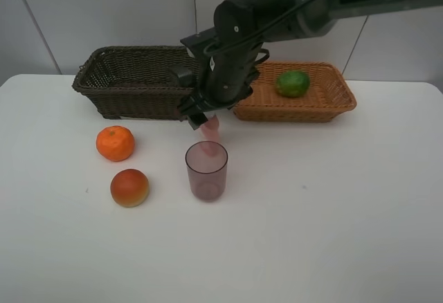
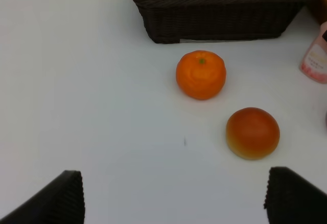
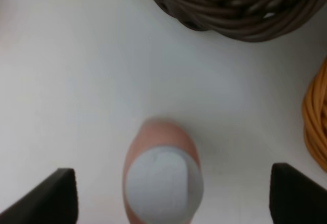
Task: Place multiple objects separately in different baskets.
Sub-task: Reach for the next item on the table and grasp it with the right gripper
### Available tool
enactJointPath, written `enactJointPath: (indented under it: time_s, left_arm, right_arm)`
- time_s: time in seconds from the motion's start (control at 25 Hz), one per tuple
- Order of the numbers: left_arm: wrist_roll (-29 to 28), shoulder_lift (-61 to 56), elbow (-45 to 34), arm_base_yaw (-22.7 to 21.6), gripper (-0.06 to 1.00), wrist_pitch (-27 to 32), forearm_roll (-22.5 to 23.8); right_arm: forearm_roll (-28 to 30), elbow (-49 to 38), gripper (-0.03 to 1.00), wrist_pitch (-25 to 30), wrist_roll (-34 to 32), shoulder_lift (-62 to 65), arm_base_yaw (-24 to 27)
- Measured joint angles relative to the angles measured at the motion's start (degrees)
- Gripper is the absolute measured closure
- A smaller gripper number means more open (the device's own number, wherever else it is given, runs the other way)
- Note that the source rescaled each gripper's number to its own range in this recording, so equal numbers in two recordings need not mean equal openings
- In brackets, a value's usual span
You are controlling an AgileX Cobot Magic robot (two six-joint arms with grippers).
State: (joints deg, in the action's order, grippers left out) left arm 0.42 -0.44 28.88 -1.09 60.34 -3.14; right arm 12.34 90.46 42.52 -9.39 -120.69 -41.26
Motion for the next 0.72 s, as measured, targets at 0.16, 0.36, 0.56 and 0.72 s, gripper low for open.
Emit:
enactJointPath:
  time_s: [0.16, 0.36, 0.56, 0.72]
  left_arm:
    - [0.0, 0.0, 0.0, 0.0, 0.02, 0.0, 0.0]
    - [0.0, 0.0, 0.0, 0.0, 0.02, 0.0, 0.0]
    - [0.0, 0.0, 0.0, 0.0, 0.02, 0.0, 0.0]
    - [0.0, 0.0, 0.0, 0.0, 0.02, 0.0, 0.0]
  right_arm:
    - [-0.12, 0.0, 0.19, 0.13, 0.0, -1.62, 0.0]
    - [-0.16, 0.0, 0.19, -0.62, 0.0, -2.08, 0.0]
    - [-0.16, 0.0, 0.19, -1.79, 0.0, -2.08, 0.0]
    - [-0.16, 0.0, 0.19, -2.02, 0.0, -2.94, 0.0]
